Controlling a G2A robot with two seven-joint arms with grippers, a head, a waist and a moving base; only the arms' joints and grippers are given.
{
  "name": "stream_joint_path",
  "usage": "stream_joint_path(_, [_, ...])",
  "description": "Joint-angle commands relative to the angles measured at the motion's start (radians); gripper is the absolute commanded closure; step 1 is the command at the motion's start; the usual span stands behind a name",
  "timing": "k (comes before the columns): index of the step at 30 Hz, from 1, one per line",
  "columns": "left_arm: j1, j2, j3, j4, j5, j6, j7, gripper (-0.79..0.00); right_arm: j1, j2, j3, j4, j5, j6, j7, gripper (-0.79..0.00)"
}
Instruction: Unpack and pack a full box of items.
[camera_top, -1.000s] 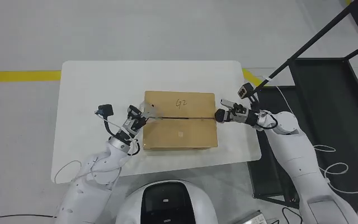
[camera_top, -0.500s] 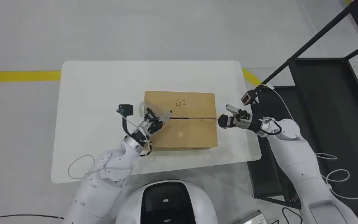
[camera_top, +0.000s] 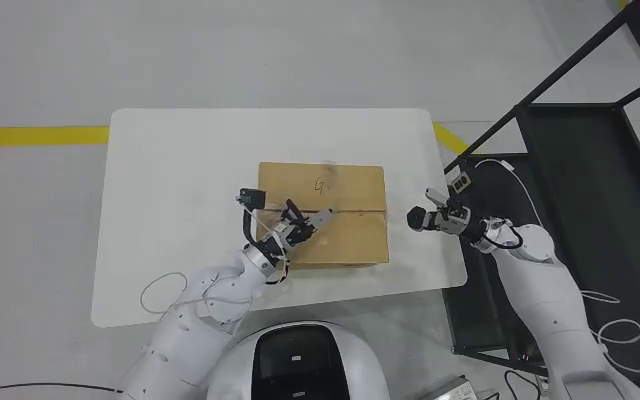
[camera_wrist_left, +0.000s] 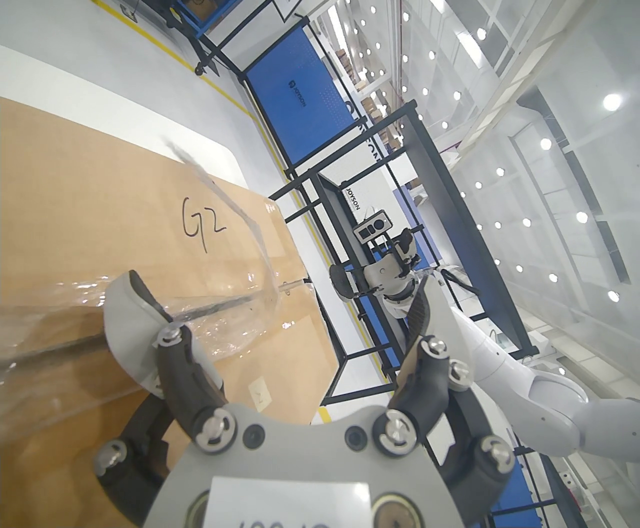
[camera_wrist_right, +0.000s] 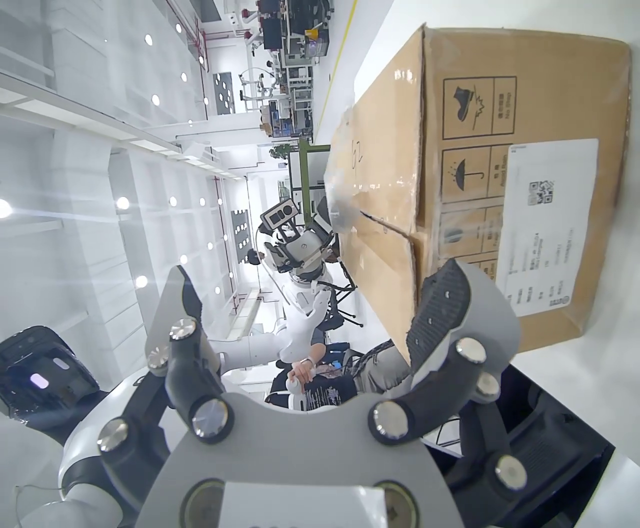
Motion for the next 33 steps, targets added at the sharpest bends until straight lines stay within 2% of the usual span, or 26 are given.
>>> stream_joint_path(1, [-0.018, -0.007, 0.018, 0.021, -0.002, -0.002, 0.011, -0.785, -0.007, 0.001, 0.005, -0.005, 0.0, 0.001, -0.002, -0.785])
stream_joint_path(6, [-0.051, -0.027, 0.057, 0.052, -0.024, -0.031, 0.049, -0.785, -0.025, 0.003, 0.017, -0.026, 0.002, 0.006, -0.001, -0.785])
stream_joint_path(12, [-0.018, -0.023, 0.024, -0.009, -0.022, -0.061, 0.073, -0.785, -0.011, 0.0, -0.009, -0.069, -0.004, 0.015, 0.04, -0.785])
stream_joint_path(17, [0.066, 0.005, -0.086, -0.118, -0.038, -0.068, 0.006, -0.785, 0.027, -0.005, -0.05, -0.092, -0.03, 0.032, 0.058, -0.785])
stream_joint_path(23, [0.165, 0.05, -0.281, -0.244, -0.049, -0.1, -0.158, -0.785, 0.054, -0.007, -0.082, -0.128, -0.076, 0.056, 0.06, -0.785])
stream_joint_path(28, [0.209, 0.073, -0.406, -0.294, -0.113, -0.1, -0.274, -0.785, 0.051, -0.009, -0.09, -0.143, -0.079, 0.065, 0.03, -0.785])
stream_joint_path(33, [0.214, 0.086, -0.461, -0.283, -0.087, -0.164, -0.329, -0.785, 0.043, -0.008, -0.082, -0.157, -0.11, 0.062, -0.04, -0.785])
